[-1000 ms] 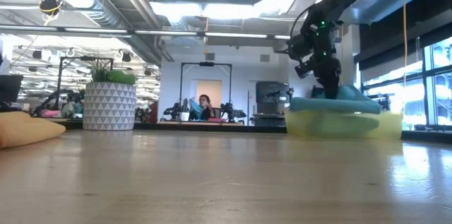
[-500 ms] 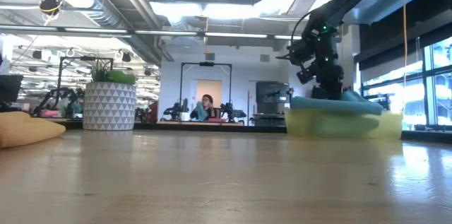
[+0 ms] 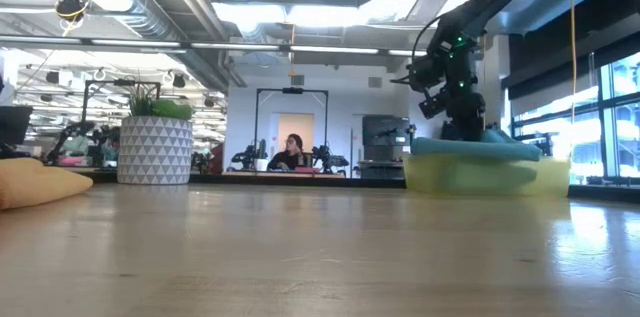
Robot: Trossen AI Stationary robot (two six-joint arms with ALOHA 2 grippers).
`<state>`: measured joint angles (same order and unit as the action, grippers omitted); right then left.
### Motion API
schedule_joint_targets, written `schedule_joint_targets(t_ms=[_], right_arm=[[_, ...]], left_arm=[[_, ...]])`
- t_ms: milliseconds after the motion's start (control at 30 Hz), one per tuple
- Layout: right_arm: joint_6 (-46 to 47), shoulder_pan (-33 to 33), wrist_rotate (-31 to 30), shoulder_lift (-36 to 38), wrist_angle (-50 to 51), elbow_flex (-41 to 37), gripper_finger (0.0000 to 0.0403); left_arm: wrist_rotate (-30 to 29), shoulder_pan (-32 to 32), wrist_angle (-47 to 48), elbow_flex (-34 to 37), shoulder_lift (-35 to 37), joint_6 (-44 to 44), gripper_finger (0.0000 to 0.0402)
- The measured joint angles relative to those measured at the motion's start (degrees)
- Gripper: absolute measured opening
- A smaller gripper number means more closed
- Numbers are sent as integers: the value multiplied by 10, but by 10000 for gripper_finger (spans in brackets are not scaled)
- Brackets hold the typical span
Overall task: Fold microfiber towels
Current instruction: Put the folded blue microfiber towel into the bin
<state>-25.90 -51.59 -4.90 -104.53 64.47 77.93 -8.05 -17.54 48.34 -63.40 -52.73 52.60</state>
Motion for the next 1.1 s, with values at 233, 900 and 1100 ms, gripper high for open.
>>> schedule_joint_targets(t_ms=[233,900,1100], right_arm=[[0,0,0,0,-6,0,13],[-88,-11,-137,0,-55,1,34],[-91,-10,-121,0,-63,1,43]], left_arm=[[-19,0,0,0,0,1,112],[-15,-1,-9,0,0,13,112],[-15,-1,-8,0,0,9,112]])
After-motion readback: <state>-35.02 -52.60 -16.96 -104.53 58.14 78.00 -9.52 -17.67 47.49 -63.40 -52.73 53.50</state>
